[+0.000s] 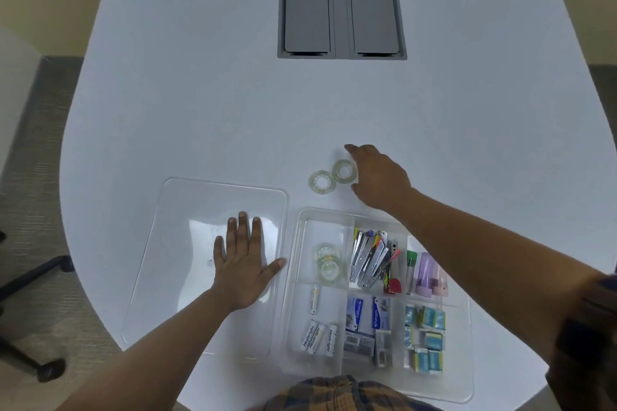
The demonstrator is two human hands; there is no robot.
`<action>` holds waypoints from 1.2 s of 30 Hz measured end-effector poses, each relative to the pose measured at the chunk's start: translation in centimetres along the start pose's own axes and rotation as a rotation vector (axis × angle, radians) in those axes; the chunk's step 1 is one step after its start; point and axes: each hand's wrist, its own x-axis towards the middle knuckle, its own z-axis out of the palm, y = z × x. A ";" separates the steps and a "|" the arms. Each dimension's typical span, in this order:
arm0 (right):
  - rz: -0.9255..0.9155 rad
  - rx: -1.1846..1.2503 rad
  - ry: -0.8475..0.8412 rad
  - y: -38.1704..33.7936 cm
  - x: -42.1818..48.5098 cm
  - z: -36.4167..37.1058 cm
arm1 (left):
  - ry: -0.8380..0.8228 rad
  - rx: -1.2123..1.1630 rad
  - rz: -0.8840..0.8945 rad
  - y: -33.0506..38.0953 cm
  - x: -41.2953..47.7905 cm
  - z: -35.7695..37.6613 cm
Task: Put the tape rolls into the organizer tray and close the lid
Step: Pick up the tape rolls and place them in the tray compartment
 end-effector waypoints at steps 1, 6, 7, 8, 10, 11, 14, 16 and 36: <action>0.007 -0.023 -0.017 0.0 0.4 0.2 | -0.004 -0.001 -0.003 0.0 0.0 -0.1; -0.006 -0.098 -0.020 -0.4 0.9 1.2 | -0.008 0.007 -0.003 0.1 0.0 -0.1; -0.002 -0.105 -0.003 -0.5 0.9 1.3 | -0.009 0.005 -0.002 0.1 0.0 -0.1; 0.001 -0.111 0.017 -0.5 0.9 1.4 | -0.008 0.003 0.001 0.1 0.0 -0.1; 0.009 -0.110 0.048 -0.6 0.9 1.4 | -0.005 -0.001 0.005 0.0 0.0 0.0; 0.012 -0.109 0.054 -0.5 0.9 1.4 | -0.006 -0.004 0.004 0.0 0.0 0.0; 0.027 -0.083 0.087 -0.2 0.5 1.0 | -0.002 -0.002 0.003 -0.1 0.0 0.0; 0.049 -0.011 0.125 0.0 0.1 0.6 | -0.002 0.000 0.002 0.0 -0.1 0.0; -0.296 -0.037 -0.021 -6.0 -11.7 4.8 | 0.006 0.009 0.009 -0.1 0.0 0.2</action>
